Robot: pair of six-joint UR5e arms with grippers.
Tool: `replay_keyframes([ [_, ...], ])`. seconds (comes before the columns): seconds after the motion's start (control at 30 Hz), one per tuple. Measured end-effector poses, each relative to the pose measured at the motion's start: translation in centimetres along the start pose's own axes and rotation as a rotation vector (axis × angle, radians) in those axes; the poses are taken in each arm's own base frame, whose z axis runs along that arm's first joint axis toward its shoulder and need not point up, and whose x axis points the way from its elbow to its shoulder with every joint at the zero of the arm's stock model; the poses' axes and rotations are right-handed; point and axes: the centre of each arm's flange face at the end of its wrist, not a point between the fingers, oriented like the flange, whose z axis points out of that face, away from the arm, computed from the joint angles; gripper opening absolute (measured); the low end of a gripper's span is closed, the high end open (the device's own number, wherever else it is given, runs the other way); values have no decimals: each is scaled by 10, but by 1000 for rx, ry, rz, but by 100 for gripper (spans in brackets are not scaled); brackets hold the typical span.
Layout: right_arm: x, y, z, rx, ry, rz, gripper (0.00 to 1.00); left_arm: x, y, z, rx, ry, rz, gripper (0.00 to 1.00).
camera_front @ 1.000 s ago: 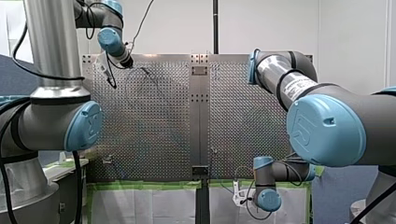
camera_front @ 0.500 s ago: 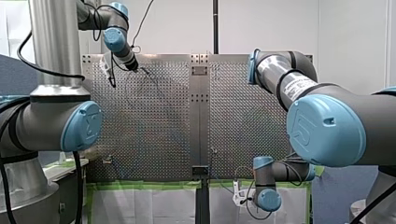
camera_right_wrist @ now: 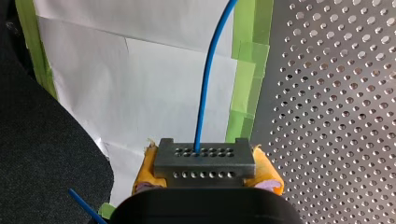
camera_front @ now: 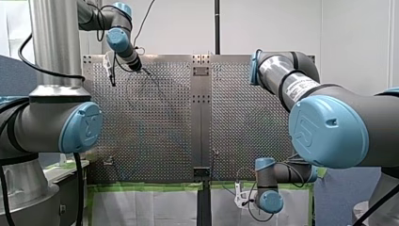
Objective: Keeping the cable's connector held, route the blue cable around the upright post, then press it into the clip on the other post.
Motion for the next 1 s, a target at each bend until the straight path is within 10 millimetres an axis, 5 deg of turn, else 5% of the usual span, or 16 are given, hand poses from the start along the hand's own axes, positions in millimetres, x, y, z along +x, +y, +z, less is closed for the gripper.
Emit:
replay_keyframes([
  [1.0, 1, 0, 2, 1, 0, -2, 0, -9, -3, 0, -15, -9, 198, 100],
])
